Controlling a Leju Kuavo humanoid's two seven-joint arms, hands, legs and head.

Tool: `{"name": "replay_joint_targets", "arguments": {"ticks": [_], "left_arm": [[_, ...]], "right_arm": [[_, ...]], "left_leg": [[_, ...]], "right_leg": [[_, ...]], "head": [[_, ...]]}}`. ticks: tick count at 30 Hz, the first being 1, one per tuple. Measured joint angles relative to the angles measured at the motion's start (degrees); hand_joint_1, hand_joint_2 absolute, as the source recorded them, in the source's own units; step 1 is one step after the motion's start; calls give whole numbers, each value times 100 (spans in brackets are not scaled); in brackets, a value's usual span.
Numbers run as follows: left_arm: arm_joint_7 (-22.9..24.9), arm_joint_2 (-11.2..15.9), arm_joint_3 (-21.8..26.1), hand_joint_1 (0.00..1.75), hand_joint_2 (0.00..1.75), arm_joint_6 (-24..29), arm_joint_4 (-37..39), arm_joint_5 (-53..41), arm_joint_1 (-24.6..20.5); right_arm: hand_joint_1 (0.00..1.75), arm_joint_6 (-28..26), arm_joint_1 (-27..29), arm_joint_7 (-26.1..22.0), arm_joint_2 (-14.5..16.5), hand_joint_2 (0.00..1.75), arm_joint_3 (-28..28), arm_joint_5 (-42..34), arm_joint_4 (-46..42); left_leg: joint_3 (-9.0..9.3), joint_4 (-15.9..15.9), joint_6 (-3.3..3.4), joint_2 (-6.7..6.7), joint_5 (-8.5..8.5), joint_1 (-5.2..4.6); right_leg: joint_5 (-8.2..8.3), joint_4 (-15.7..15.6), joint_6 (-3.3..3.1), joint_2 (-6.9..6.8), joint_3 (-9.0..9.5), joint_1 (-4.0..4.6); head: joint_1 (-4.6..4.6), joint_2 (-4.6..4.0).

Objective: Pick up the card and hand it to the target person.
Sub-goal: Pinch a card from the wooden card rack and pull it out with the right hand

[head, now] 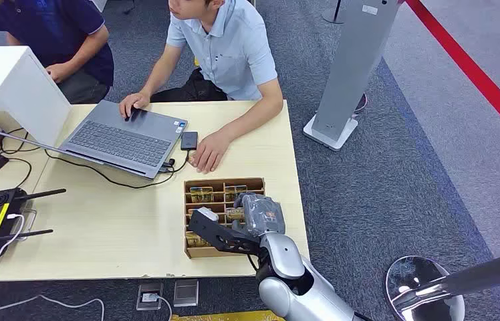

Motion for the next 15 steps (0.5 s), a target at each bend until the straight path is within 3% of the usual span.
{"name": "replay_joint_targets", "arguments": {"ticks": [15], "left_arm": [[7, 0, 0, 0, 0, 1, 0, 0, 0]], "right_arm": [[83, 99, 26, 0, 14, 175, -26, 35, 34]], "left_leg": [[2, 0, 0, 0, 0, 0]], "right_leg": [[0, 0, 0, 0, 2, 0]], "head": [[2, 0]]}}
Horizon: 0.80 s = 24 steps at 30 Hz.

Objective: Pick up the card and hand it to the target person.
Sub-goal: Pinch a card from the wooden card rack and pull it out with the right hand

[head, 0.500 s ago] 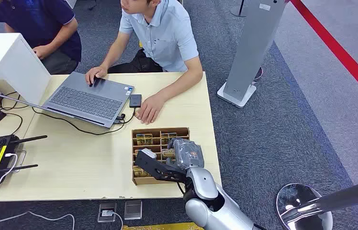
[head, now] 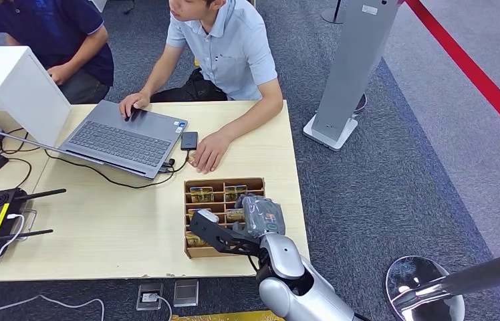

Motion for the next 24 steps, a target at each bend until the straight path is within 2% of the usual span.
{"name": "replay_joint_targets", "arguments": {"ticks": [11, 14, 19, 24], "left_arm": [[2, 0, 0, 0, 0, 0, 0, 0, 0], [3, 0, 0, 0, 0, 0, 0, 0, 1], [5, 0, 0, 0, 0, 1, 0, 0, 2], [6, 0, 0, 0, 0, 2, 0, 0, 2]], "right_arm": [[90, 72, 7, 0, 29, 175, -16, 19, 0], [100, 77, 35, 0, 34, 175, -19, 19, 0], [128, 89, 56, 0, 36, 175, -32, 19, 0], [131, 95, 62, 0, 42, 175, -48, 18, 0]], "left_leg": [[1, 0, 0, 0, 0, 0], [0, 0, 0, 0, 0, 0], [0, 0, 0, 0, 0, 0], [1, 0, 0, 0, 0, 0]], "right_leg": [[0, 0, 0, 0, 1, 0], [0, 0, 0, 0, 0, 0], [0, 0, 0, 0, 0, 0], [0, 0, 0, 0, 0, 0]], "head": [[-1, 0], [-1, 0], [-1, 0], [-1, 0]]}}
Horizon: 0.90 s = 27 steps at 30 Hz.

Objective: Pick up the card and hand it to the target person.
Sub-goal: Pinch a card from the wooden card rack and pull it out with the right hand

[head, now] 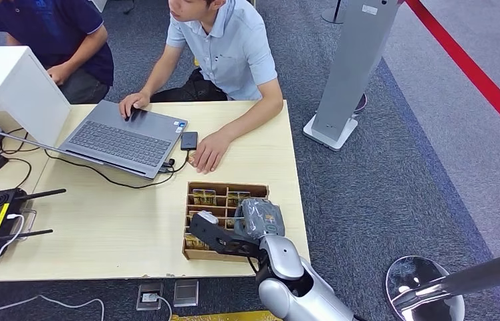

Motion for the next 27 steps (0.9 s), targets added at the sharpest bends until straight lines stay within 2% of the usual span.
{"name": "replay_joint_targets", "arguments": {"ticks": [6, 16, 27], "left_arm": [[0, 0, 0, 0, 0, 1, 0, 0, 0], [-4, 0, 0, 0, 0, 75, 0, -26, 0], [-44, 0, 1, 0, 0, 38, 0, -17, 3]], "right_arm": [[146, 8, 15, 0, 7, 175, -3, -4, 0], [147, -30, 23, 0, 4, 175, -2, -49, -11], [147, -456, -138, -14, -154, 175, 158, -386, -451]], "left_leg": [[1, 0, 0, 0, 0, 0], [1, 0, 0, 0, 0, 0], [1, 0, 0, 1, 0, 0]], "right_leg": [[0, 0, 0, 0, 1, 0], [0, 0, 0, 0, 1, 0], [0, 0, 0, 1, 0, 0]], "head": [[-1, 0], [-1, 0], [1, 0]]}}
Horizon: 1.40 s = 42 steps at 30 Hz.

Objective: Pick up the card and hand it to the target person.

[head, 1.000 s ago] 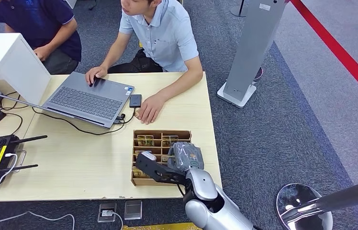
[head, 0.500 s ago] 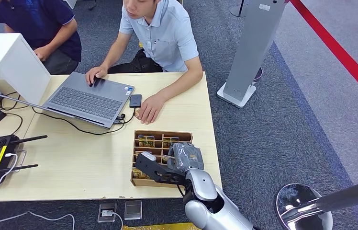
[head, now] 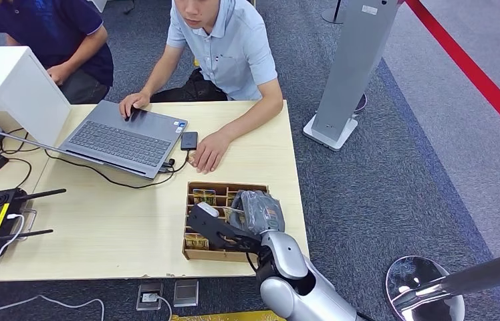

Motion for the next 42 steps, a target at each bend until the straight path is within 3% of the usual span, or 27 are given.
{"name": "replay_joint_targets", "arguments": {"ticks": [5, 10, 17, 22, 28, 40, 42], "left_arm": [[-40, 0, 1, 0, 0, -31, 0, -1, 1], [-78, 0, 0, 0, 0, -77, 0, -29, 1], [-126, 0, -2, 0, 0, -147, 0, -165, -4], [-182, 0, -7, 0, 0, -196, 0, -260, -16], [-250, 0, -13, 0, 0, -207, 0, -308, -33], [-188, 2, -44, 0, 0, -193, 0, -206, -31], [-190, 2, -46, 0, 0, -193, 0, -189, -31]], "right_arm": [[147, -117, -196, -166, -166, 175, 132, 12, -426], [147, -227, -504, -648, -294, 175, 273, 187, -731], [147, -339, -1237, -1305, -321, 175, 445, 304, -492], [147, -561, -1945, -1703, -183, 175, 578, 317, 303], [147, -1016, -2895, -2174, 223, 175, 774, 188, 2022], [147, -1088, -3659, -2233, 867, 175, 1044, 23, 4431], [73, -1088, -3729, -2245, 938, 175, 1086, 30, 4688]], "left_leg": [[0, 0, 0, 0, 0, 0], [0, 0, 0, 0, 0, 0], [-2, 0, 1, -1, 1, 0], [-4, 0, 2, -2, 3, 0], [-7, 0, 2, -7, 6, 0], [-9, 1, 2, -6, 6, 0], [-9, 1, 2, -6, 6, 0]], "right_leg": [[0, 0, 0, 0, 0, 0], [0, 0, 0, 0, 1, 0], [1, 2, -1, -1, 3, 0], [2, 5, -2, -3, 4, 0], [2, 8, -2, -10, 1, 0], [2, 7, -2, -11, -5, 0], [2, 7, -2, -10, -5, 0]], "head": [[-1, 0], [-1, 0], [-2, 0], [-1, 0], [-3, 0], [-1, 0], [0, 0]]}}
